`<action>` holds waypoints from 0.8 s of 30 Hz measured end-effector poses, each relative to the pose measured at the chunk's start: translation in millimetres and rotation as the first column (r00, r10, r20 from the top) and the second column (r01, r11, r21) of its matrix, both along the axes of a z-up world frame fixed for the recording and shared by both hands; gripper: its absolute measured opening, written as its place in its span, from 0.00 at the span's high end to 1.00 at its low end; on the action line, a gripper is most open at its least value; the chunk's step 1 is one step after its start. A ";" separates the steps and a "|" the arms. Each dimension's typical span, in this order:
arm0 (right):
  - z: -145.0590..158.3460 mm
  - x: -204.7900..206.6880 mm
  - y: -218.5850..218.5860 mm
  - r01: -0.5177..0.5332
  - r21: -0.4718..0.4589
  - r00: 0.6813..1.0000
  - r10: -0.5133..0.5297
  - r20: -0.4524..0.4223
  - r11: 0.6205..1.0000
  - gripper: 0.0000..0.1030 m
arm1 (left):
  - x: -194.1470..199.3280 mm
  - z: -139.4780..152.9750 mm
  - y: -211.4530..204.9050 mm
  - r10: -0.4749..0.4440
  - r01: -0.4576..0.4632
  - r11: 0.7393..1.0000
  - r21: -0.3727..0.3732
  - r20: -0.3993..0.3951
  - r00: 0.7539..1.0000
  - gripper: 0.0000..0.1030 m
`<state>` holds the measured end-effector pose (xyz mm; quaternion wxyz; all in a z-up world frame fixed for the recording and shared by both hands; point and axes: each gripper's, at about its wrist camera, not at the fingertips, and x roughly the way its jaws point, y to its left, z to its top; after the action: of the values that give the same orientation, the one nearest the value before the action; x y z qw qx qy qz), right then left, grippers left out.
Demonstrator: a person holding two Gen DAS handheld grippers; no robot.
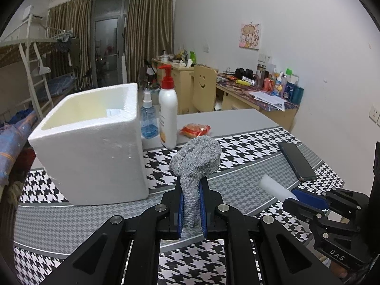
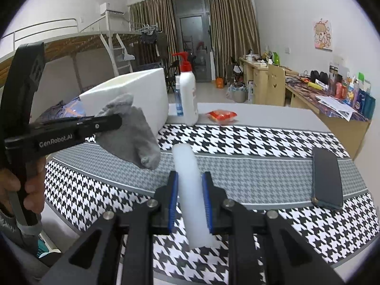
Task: Organize soft objects
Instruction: 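Carry the sock in the left tool while the right tool carries the tube over the foam box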
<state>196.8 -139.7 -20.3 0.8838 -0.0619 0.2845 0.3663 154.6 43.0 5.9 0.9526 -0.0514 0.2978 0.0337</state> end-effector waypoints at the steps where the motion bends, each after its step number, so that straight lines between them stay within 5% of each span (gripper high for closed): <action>1: 1.1 -1.5 1.9 -0.002 0.000 1.000 0.002 0.006 1.000 0.77 | -0.7 1.0 1.3 0.000 0.000 1.000 0.000 0.004 1.000 0.89; 24: 32.2 -9.2 38.3 0.017 0.040 0.999 -0.018 0.046 0.999 0.77 | -30.1 30.7 30.2 0.026 -0.031 0.999 0.042 0.110 0.994 0.89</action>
<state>187.7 -101.4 11.9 0.8943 -0.0505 0.2572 0.3626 124.5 73.2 36.6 0.9679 -0.0367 0.2434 0.0509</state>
